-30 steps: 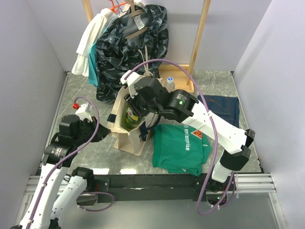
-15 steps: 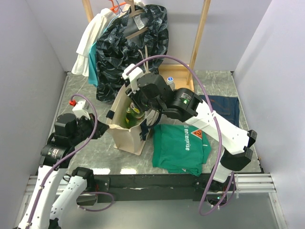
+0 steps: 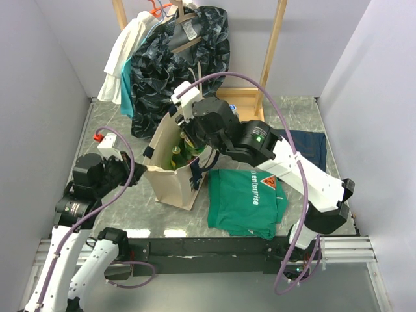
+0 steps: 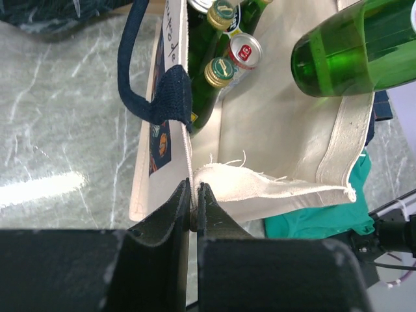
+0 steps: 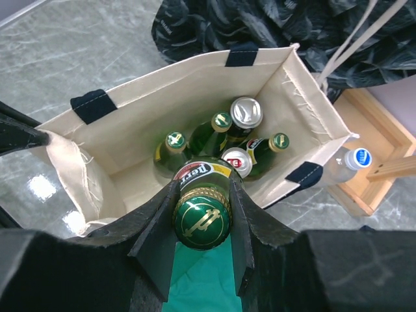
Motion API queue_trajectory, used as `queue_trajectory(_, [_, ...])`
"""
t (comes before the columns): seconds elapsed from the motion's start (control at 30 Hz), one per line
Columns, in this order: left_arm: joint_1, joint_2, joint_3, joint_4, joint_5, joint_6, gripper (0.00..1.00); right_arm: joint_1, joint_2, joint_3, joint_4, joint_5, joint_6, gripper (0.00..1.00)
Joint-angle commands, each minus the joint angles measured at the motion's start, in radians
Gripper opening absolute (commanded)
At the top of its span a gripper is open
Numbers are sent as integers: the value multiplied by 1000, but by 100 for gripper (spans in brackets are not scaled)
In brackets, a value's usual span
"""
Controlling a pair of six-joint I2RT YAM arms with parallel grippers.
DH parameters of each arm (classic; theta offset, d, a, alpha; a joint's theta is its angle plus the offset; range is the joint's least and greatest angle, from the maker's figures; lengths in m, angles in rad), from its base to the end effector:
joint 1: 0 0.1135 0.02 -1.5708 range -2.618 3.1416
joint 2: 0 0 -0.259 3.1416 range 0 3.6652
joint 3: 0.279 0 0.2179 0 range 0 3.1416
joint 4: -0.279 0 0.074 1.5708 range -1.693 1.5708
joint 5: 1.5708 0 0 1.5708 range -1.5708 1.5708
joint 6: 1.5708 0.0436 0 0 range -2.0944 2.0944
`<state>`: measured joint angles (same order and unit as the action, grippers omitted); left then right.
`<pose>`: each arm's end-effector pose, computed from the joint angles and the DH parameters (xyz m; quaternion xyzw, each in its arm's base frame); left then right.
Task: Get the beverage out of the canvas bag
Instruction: Take out the drink from the canvas bag, then place the drink at the center of the board.
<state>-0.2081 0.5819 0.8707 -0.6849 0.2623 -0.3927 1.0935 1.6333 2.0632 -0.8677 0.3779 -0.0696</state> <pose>0.0901 -0.0306 0.3282 -0.0039 0.8284 -0.2666 0.4926 0.1545 0.2638 0.4653 -0.3710 0.7479 0.1201 0.5372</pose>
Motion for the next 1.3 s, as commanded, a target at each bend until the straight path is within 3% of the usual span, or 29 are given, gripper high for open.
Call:
queue_trajectory(0.0, [7,-28,10,153,-15,32,1,8,-118,71,177,73,-32,0])
queue_trajectory(0.1, [6,-11,23,139,23,34,1,9,-136,61,185,96,-33,0])
queue_trajectory(0.4, [6,24,65,50,97,34,21,9,-170,49,210,168,-82,0])
queue_trajectory(0.47, [7,18,70,38,88,29,43,9,-174,48,214,180,-98,0])
queue_trajectory(0.67, [6,10,76,22,83,20,61,9,-194,31,242,249,-134,0])
queue_trajectory(0.73, [7,12,74,19,74,18,74,8,-204,8,262,278,-148,0])
queue_trajectory(1.07, [7,-7,73,36,16,26,90,-63,-263,-78,303,308,-138,0])
queue_trajectory(1.27, [7,-24,53,82,-34,34,91,-182,-312,-167,312,245,-72,0])
